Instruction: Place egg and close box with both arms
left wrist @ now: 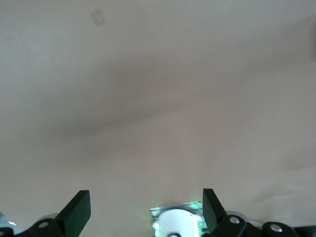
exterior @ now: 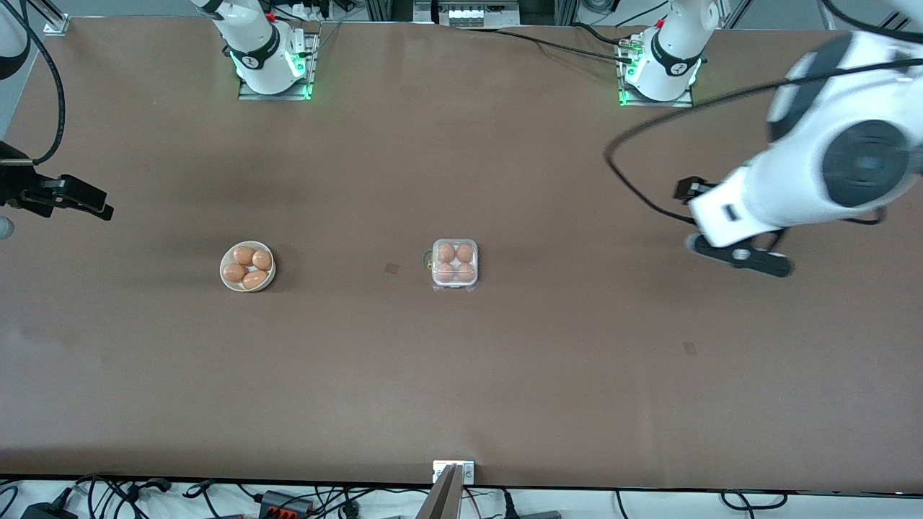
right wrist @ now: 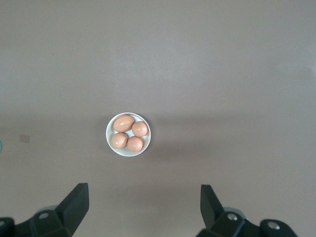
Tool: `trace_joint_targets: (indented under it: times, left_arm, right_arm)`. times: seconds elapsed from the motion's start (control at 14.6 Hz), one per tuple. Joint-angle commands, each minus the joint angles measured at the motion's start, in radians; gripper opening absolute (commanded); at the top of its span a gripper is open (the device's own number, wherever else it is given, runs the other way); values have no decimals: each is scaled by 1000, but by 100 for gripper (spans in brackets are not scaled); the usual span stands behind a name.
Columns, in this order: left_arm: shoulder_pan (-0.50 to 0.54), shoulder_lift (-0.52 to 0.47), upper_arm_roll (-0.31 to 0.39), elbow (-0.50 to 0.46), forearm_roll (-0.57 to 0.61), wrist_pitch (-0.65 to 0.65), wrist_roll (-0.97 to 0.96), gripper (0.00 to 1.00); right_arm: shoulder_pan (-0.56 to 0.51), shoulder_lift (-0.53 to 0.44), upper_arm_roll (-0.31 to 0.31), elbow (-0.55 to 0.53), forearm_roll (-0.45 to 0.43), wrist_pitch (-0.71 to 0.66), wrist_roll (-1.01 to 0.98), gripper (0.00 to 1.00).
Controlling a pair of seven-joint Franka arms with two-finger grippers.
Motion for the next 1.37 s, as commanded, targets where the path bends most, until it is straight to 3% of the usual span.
trace_joint_targets:
  times: [0.0,0.21,0.27,0.48,0.82,1.1,1.3]
  left_arm:
    - [-77,-111,234,-95,-189,7,21,100]
    - [-223,-239,506,-271,-291,87,21,100]
    - [-254,-279,549,-342,-288,137,21,100]
    - [-263,-374,557,-460,-285,355,20,100]
    - [-249,-443,534,-460,-138,525,18,100]
    - [-248,-449,519,-457,-150,437,6,100]
    - [-197,-448,514,-459,-256,426,14,100]
  right_arm:
    - [-5,-2,1,8,20,-16,-18,100]
    - [-5,3,1,8,18,-6,-10,100]
    - [-2,3,1,8,18,-13,-4,100]
    - [4,4,3,8,9,-7,-5,100]
    - [3,4,1,8,6,-7,-5,100]
    - [3,6,1,8,6,-3,-4,100]
    - [1,10,1,8,6,8,-4,100]
